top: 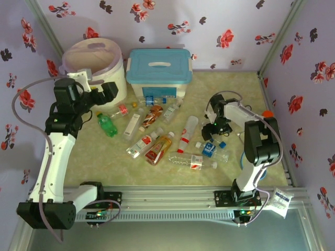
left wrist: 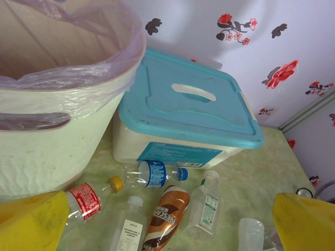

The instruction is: Put the plastic bottles in the bin

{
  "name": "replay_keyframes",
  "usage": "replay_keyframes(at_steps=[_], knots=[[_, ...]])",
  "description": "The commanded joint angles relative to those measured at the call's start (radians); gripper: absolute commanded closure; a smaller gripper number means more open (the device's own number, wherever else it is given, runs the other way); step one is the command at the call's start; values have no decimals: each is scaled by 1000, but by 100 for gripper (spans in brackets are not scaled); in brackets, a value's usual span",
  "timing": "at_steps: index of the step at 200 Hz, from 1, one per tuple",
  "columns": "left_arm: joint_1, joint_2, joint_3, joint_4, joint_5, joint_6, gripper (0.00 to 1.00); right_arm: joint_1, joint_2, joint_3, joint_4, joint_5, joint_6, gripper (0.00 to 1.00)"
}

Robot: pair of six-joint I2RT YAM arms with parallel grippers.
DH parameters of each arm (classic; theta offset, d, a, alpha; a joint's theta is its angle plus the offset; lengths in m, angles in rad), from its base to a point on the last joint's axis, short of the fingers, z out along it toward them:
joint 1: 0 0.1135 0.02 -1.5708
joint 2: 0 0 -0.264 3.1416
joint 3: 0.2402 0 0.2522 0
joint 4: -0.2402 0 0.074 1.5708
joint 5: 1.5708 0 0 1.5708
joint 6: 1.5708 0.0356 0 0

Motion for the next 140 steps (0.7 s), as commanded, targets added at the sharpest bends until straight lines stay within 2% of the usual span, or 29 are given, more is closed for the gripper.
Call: replay_keyframes(at_steps=[1, 54, 119, 140], knots=[[-8, 15, 21, 12, 10, 15, 0, -36, 21, 27, 33, 11, 36, 18], [-8, 26, -6, 24, 7, 14, 0, -64, 8, 1, 22, 21, 57, 21], [-7, 34, -36, 96, 65, -59, 0, -81, -32, 18, 15, 42, 82, 40], [-7, 41, -44, 109, 90, -82, 0, -91, -74, 52, 3, 58, 89, 42]])
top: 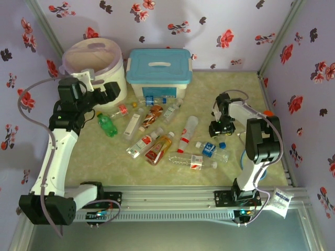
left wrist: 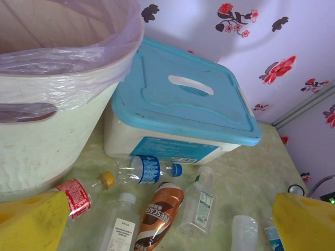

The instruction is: Put the plastic bottles in the bin

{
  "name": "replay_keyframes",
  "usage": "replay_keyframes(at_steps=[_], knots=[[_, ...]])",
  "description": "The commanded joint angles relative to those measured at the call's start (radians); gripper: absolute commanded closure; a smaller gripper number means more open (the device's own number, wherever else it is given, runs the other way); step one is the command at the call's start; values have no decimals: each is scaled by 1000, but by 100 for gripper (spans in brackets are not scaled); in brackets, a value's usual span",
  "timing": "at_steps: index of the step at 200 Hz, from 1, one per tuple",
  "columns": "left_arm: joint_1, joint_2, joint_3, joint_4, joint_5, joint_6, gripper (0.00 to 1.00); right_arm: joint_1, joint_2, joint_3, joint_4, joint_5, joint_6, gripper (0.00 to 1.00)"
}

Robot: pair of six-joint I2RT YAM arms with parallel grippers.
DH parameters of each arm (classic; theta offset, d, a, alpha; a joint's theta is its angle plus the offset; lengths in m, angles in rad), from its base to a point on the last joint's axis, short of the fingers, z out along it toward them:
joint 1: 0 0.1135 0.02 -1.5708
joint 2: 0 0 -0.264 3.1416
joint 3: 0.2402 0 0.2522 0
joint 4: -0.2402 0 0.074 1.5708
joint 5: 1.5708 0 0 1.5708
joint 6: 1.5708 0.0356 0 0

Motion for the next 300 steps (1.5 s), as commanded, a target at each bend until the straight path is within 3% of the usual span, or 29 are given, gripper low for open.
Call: replay_keyframes(at_steps=[1, 30, 65, 85, 133, 163, 210, 300], knots=[[-6, 4, -16, 57, 50, -44, 0, -16, -77, 52, -24, 37, 18, 42], [-6, 11, -50, 157, 148, -145, 0, -18, -152, 128, -49, -6, 7, 42], [-28, 43, -132, 394, 283, -328, 1, -17, -303, 127, 63, -313, 28, 43], [-82, 65, -120, 393, 297, -302, 1, -4, -351, 135, 105, -517, 58, 44], [-280, 134, -83, 457, 364, -270, 1, 104, -413, 91, 320, -792, 136, 44], [-371, 174, -83, 475, 357, -252, 0, 181, -376, 89, 420, -863, 195, 45], [-429, 251, -100, 600, 323, -313, 0, 278, -332, 77, 499, -886, 193, 45], [-513, 387, -14, 613, 299, -302, 2, 324, -278, 99, 526, -891, 201, 46]])
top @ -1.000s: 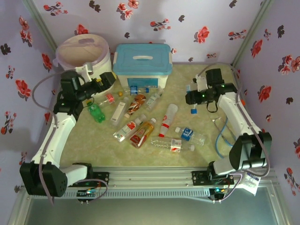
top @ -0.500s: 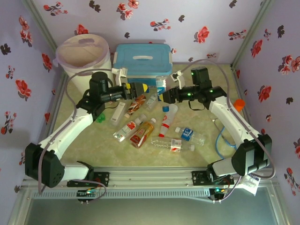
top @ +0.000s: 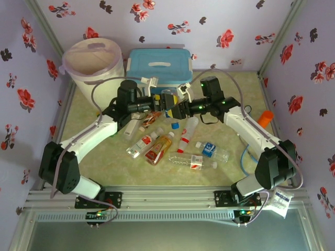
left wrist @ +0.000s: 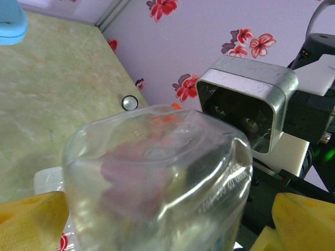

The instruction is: Put the plastic bottles in the bin

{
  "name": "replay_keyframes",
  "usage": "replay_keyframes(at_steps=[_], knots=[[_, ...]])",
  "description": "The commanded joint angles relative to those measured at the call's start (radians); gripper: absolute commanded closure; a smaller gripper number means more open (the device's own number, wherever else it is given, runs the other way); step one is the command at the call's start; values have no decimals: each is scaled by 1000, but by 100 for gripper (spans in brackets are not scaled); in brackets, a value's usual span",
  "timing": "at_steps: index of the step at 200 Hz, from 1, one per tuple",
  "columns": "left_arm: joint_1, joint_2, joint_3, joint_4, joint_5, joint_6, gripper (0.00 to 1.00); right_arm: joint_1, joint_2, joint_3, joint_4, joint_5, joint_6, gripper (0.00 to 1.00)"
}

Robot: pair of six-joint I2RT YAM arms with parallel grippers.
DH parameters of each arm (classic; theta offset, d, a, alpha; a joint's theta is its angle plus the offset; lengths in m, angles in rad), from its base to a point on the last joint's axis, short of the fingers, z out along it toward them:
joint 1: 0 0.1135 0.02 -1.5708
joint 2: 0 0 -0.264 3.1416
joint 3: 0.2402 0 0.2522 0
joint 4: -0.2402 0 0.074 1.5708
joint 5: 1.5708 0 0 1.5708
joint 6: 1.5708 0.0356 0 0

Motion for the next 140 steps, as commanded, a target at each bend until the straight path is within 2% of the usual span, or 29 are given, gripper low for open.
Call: replay_keyframes(at_steps=[1, 68, 85, 117, 140], knots=[[-10, 20, 43, 42, -12, 0, 2, 10, 15, 12, 34, -32, 8, 46], [-13, 46, 46, 84, -29, -33, 32, 14, 11, -4, 51, -33, 10, 46], [-14, 50, 45, 81, -39, -38, 33, 14, 10, -3, 48, -32, 8, 45], [-12, 55, 53, 59, -74, -29, 43, 13, 13, 6, 35, -14, 2, 43], [-8, 61, 63, 56, -79, -36, 45, 13, 18, 16, 22, -2, -2, 36]])
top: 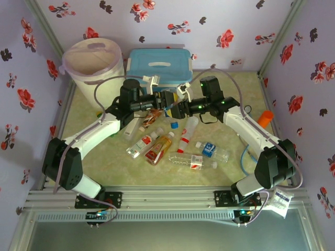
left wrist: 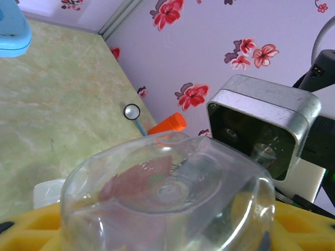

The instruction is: Put the plastic bottles in the bin

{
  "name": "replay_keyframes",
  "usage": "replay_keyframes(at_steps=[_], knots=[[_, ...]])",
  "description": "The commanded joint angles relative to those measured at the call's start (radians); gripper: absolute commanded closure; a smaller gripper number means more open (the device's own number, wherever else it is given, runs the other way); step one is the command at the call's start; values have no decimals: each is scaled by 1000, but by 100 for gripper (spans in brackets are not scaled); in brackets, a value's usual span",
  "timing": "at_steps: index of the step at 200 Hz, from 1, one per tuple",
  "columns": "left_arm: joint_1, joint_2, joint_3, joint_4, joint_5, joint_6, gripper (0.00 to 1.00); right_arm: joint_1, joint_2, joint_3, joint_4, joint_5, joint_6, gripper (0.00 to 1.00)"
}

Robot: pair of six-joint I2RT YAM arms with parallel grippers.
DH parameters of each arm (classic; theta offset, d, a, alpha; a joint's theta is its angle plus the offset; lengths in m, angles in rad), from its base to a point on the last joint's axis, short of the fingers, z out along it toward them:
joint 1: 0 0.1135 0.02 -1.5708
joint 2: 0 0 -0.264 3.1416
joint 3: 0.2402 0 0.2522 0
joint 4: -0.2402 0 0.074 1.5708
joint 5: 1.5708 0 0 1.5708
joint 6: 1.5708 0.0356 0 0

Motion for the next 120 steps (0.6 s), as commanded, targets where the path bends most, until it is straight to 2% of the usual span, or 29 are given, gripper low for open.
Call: replay_keyframes(at_steps=[1, 51, 95, 120], knots=[[-3, 21, 43, 14, -42, -9, 45, 10, 13, 16, 1, 1, -12, 35], [17, 19, 70, -20, -71, -3, 49, -34, -26, 25, -83, 53, -41, 13], [91, 2, 180, -139, -78, 78, 53, -164, -177, -62, -122, 115, -15, 7], [187, -10, 271, -213, -141, 114, 66, -212, -261, -121, -157, 187, 9, 7]])
